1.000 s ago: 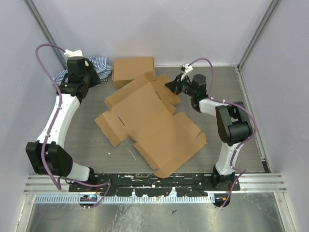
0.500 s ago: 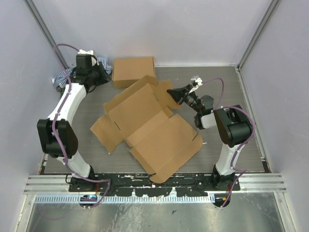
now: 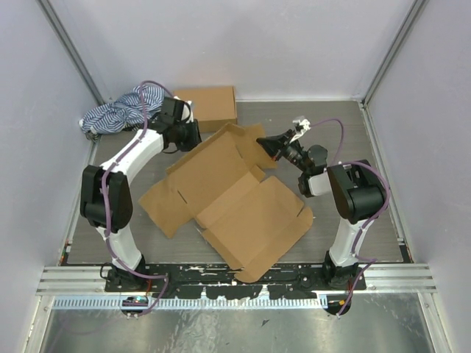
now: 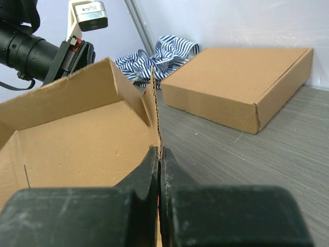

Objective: Fold the paper box

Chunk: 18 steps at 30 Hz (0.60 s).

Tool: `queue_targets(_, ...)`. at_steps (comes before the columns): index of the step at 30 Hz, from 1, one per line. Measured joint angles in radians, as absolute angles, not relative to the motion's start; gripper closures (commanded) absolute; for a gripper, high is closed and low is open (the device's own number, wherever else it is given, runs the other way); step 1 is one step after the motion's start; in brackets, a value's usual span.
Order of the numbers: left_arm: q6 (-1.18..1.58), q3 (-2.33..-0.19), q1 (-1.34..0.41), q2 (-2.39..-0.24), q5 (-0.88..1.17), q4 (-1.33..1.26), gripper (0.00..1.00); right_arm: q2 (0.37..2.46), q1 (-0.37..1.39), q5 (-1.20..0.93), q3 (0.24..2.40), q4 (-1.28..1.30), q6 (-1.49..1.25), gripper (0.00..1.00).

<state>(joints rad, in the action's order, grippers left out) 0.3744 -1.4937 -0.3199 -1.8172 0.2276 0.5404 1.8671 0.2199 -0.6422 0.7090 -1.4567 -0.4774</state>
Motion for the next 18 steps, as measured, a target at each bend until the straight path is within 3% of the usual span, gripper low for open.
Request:
queue_targets(7, 0.363, -1.462, -0.326, -1.814, 0.236, 0.567, 0.68, 1.867, 0.212, -0.674, 0.739, -1.347, -0.472, 0.81)
queue_targets(11, 0.363, -1.431, -0.337, -1.795, 0.264, 0.569, 0.68, 1.864, 0.207, -0.696, 0.758, -1.276, -0.467, 0.67)
queue_targets(18, 0.379, -1.393, -0.361, -1.771, 0.324, 0.566, 0.68, 1.824, 0.202, -0.737, 0.822, -1.028, -0.380, 0.58)
